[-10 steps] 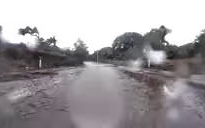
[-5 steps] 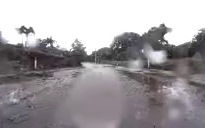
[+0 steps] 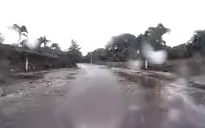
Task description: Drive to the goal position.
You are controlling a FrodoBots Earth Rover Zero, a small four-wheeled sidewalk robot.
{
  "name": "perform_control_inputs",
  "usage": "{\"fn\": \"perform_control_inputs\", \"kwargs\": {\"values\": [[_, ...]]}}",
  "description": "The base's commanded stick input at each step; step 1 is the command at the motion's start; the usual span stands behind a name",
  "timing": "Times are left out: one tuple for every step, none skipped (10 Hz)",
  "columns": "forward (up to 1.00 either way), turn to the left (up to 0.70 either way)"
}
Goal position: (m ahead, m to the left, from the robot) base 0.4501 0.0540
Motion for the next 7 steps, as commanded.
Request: {"fn": "perform_control_inputs", "kwargs": {"values": [[0.00,0.33],[0.00,0.14],[0.00,0.00],[0.00,0.00],[0.00,0.00],[0.00,0.00],[0.00,0.00]]}}
